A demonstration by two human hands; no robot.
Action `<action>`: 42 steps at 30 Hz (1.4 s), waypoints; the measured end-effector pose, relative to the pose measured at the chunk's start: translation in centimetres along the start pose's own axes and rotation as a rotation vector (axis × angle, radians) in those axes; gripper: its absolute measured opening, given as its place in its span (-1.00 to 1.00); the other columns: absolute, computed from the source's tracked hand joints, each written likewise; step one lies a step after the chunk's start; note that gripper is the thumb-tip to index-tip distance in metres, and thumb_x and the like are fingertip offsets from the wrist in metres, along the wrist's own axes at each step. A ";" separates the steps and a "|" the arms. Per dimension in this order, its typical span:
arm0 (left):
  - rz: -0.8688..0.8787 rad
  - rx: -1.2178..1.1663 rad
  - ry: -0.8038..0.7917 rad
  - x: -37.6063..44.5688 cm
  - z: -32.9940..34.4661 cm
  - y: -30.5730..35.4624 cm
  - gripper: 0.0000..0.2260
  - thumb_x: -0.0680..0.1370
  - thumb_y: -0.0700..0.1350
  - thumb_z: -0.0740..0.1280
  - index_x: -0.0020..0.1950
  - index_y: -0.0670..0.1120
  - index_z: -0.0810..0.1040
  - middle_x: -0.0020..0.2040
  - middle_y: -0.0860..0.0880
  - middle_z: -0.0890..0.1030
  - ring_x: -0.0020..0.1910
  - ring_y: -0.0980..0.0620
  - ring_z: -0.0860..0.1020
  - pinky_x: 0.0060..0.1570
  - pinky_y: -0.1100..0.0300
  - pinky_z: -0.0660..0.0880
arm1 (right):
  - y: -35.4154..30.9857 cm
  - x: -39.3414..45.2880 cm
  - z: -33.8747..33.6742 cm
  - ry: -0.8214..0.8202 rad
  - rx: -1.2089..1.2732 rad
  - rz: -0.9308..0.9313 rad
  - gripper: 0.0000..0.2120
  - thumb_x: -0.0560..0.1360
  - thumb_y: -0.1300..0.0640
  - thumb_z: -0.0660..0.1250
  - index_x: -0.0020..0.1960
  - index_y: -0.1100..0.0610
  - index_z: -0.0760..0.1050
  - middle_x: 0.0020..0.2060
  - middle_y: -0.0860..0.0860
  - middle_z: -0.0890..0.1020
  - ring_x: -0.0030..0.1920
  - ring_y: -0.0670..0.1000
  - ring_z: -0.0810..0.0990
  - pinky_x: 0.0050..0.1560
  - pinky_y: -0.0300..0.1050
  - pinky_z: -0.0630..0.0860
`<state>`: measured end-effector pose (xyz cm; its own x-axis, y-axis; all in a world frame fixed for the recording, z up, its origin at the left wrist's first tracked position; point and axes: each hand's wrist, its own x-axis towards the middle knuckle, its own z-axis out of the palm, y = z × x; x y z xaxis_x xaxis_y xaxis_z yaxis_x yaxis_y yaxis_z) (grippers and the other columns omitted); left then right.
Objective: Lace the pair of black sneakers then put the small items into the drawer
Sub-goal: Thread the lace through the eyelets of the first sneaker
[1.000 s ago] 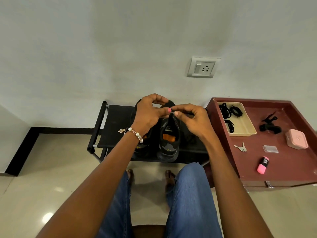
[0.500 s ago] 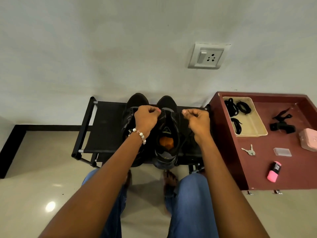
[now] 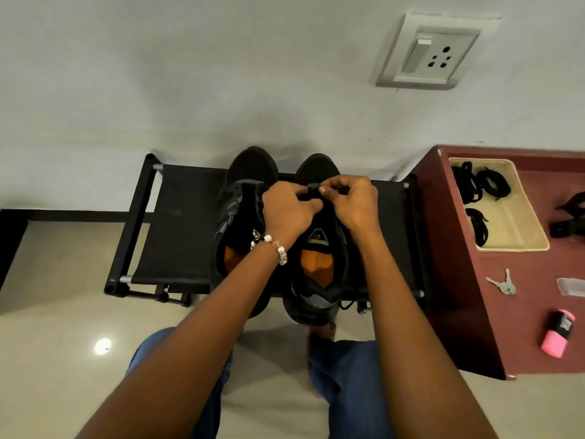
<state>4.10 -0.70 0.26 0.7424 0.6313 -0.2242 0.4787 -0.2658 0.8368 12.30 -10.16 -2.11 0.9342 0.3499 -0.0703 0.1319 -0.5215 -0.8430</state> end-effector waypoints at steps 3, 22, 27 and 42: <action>0.002 -0.033 0.048 0.1 0.1 -0.5 -0.69 0.46 -0.12 0.45 0.18 -0.14 0.64 0.08 -0.09 0.67 0.06 0.02 0.61 0.07 0.20 0.55 | 0.1 0.6 0.6 0.022 -0.154 -0.052 -0.95 0.47 0.21 0.45 -0.11 0.18 0.69 -0.17 0.07 0.70 -0.10 0.01 0.65 -0.01 -0.12 0.59; 0.115 0.025 0.094 1.2 0.2 -2.0 -0.82 0.56 -0.17 0.36 0.12 -0.10 0.67 0.05 -0.06 0.68 0.07 0.04 0.61 0.10 0.31 0.46 | 0.3 1.2 3.3 0.043 0.175 0.408 -0.87 0.28 0.10 0.46 -0.39 -0.12 0.65 -0.35 -0.08 0.69 0.01 0.11 0.63 0.09 0.22 0.56; 0.209 0.091 0.146 1.5 0.8 -2.2 -0.84 0.49 -0.16 0.44 0.05 -0.11 0.70 -0.02 -0.08 0.70 0.01 0.02 0.63 0.05 0.31 0.46 | 0.0 1.3 3.4 0.041 0.125 0.440 -0.88 0.29 0.09 0.43 -0.41 0.07 0.62 -0.32 -0.03 0.68 0.06 0.16 0.57 0.15 0.15 0.49; 0.280 0.237 0.147 2.4 0.7 -2.3 -0.86 0.51 -0.15 0.41 0.04 -0.07 0.71 0.00 -0.05 0.70 0.03 0.00 0.62 0.11 0.13 0.51 | -2.0 0.9 2.9 -0.054 -0.194 0.474 -0.77 0.60 -0.01 0.27 0.15 0.10 0.55 0.29 0.08 0.37 0.30 0.15 0.26 0.03 0.08 0.13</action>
<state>5.14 0.90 -2.59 0.7929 0.6034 0.0848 0.3747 -0.5926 0.7131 11.88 -6.56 -2.01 0.8884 0.0769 -0.4525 -0.2383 -0.7652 -0.5980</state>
